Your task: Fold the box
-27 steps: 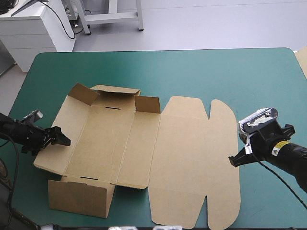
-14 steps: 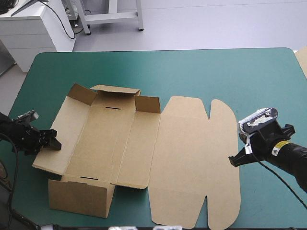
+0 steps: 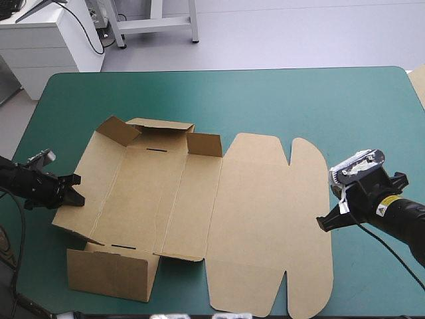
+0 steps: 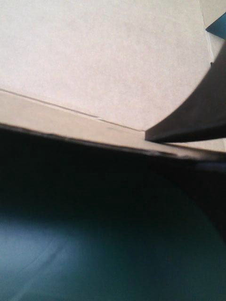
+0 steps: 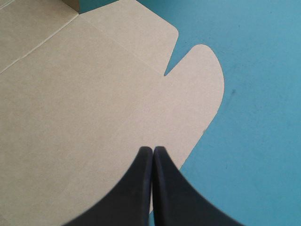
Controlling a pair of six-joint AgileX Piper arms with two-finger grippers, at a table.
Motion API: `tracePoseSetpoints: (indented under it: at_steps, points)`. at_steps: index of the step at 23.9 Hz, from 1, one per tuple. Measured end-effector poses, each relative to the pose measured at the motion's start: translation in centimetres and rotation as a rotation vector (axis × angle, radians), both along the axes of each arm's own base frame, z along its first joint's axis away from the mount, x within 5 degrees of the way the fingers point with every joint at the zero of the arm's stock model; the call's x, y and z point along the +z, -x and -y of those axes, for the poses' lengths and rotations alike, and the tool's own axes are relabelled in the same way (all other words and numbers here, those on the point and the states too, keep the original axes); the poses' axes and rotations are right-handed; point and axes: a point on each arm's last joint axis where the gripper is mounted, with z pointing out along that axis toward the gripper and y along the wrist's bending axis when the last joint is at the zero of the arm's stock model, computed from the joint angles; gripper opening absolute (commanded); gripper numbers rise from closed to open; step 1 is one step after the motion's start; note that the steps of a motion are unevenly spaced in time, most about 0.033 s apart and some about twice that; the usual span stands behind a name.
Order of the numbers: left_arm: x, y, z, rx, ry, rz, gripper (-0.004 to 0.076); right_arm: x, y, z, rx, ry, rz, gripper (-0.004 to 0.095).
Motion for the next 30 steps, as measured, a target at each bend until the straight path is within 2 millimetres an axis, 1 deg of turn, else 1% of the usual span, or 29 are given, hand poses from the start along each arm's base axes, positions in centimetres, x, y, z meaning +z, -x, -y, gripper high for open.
tracePoseSetpoints:
  at_steps: [1, 3, 4, 6, 21, 24, 26, 29, 30]
  points:
    - [0.0, 0.0, 0.0, 0.002, 0.005, 0.001, 0.0012, 0.0, 0.0, 0.0, 0.000, 0.000, 0.000, -0.0021]
    - [0.0, 0.1, 0.1, 0.003, 0.005, 0.002, 0.0064, 0.0, 0.0, 0.0, 0.000, 0.000, 0.000, -0.0021]
    - [0.0, 0.1, 0.1, 0.003, 0.005, 0.003, 0.0113, 0.0, 0.0, 0.0, 0.000, 0.000, 0.000, -0.0021]
    - [0.0, 0.1, 0.1, 0.003, 0.005, 0.003, 0.0160, 0.0, 0.0, 0.0, 0.000, 0.000, 0.000, -0.0021]
    - [-0.4, 0.1, -0.1, 0.023, 0.002, 0.003, 0.0162, 0.0, 0.0, 0.0, 0.002, 0.002, 0.001, -0.0021]
    - [-0.8, 0.3, 0.0, 0.029, 0.013, -0.001, 0.0153, 0.0, 0.0, 0.0, 0.002, 0.002, 0.001, -0.0021]
    - [-1.0, 0.4, 0.2, 0.033, 0.022, -0.010, 0.0111, 0.0, 0.0, 0.0, 0.002, 0.002, 0.001, -0.0021]
    - [-1.0, 0.4, 0.2, 0.037, 0.026, -0.014, -0.0010, 0.0, 0.0, 0.0, 0.002, 0.002, 0.001, -0.0021]
    - [-0.9, 0.4, 0.3, 0.037, 0.033, -0.013, -0.0004, 0.0, 0.0, 0.0, 0.002, 0.002, 0.001, -0.0021]
